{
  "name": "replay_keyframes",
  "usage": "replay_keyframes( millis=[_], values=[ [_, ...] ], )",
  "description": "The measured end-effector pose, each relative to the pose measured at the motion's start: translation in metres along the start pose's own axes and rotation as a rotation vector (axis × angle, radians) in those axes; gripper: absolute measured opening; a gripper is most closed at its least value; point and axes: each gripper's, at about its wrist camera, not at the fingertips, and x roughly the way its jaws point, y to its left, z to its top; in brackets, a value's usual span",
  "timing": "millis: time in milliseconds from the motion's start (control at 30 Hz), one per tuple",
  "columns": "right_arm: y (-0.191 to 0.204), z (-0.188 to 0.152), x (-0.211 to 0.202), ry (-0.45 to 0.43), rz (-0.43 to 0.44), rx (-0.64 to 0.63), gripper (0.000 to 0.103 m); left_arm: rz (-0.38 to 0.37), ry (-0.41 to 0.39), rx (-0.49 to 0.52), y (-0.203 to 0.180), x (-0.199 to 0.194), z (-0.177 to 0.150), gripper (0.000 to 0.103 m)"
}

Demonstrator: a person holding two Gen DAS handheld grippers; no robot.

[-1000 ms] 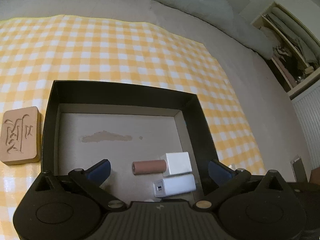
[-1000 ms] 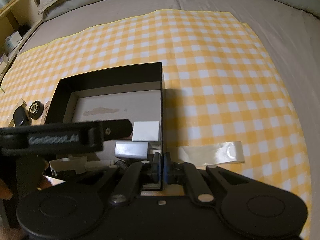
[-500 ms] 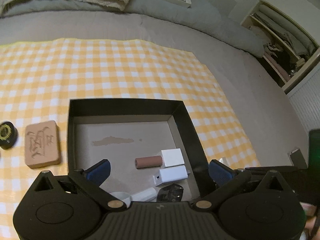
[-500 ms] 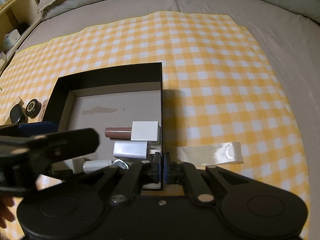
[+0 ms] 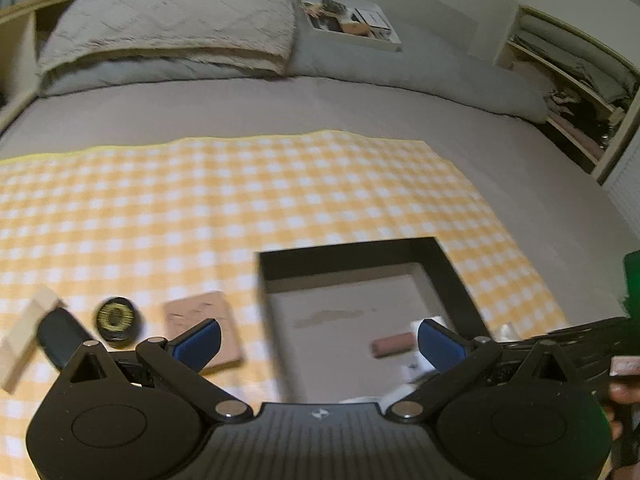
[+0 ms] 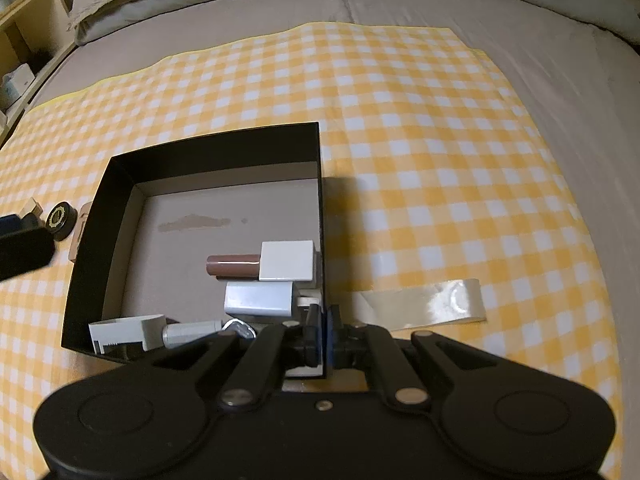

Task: Organize rigid objects
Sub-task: 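Move the left tool back to the black oval case, then close the left gripper on the black oval case and lift it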

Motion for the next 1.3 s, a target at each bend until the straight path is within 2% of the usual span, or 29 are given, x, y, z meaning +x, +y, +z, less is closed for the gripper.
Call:
replay_keyframes(
  millis=[300,500,833,867,1033,1200,1300],
  values=[
    [0.000,0.004,0.005,0.033,-0.018,-0.033,0.003,0.077,-0.044,-0.002,0.049,-0.010,0.001,0.103],
    [0.001,0.001,0.008,0.027,-0.017,-0.028,0.004,0.128,-0.033,-0.049,0.088,-0.008,0.000,0.103],
    [0.004,0.003,0.006,0.024,-0.032,-0.039,0.004,0.175,0.065,-0.273,0.151,0.010,-0.003,0.101],
    [0.003,0.003,0.006,0.023,-0.032,-0.039,0.005,0.183,0.075,-0.291,0.155,0.012,-0.003,0.100],
    [0.005,0.002,0.004,0.025,-0.021,-0.032,0.006,0.232,0.128,-0.396,0.176,0.026,-0.005,0.077],
    [0.005,0.003,0.006,0.027,-0.023,-0.042,0.007,0.256,0.132,-0.487,0.191,0.037,-0.005,0.072],
    [0.007,0.003,0.005,0.025,-0.024,-0.046,0.007,0.282,0.132,-0.478,0.194,0.045,-0.005,0.071]
  ],
)
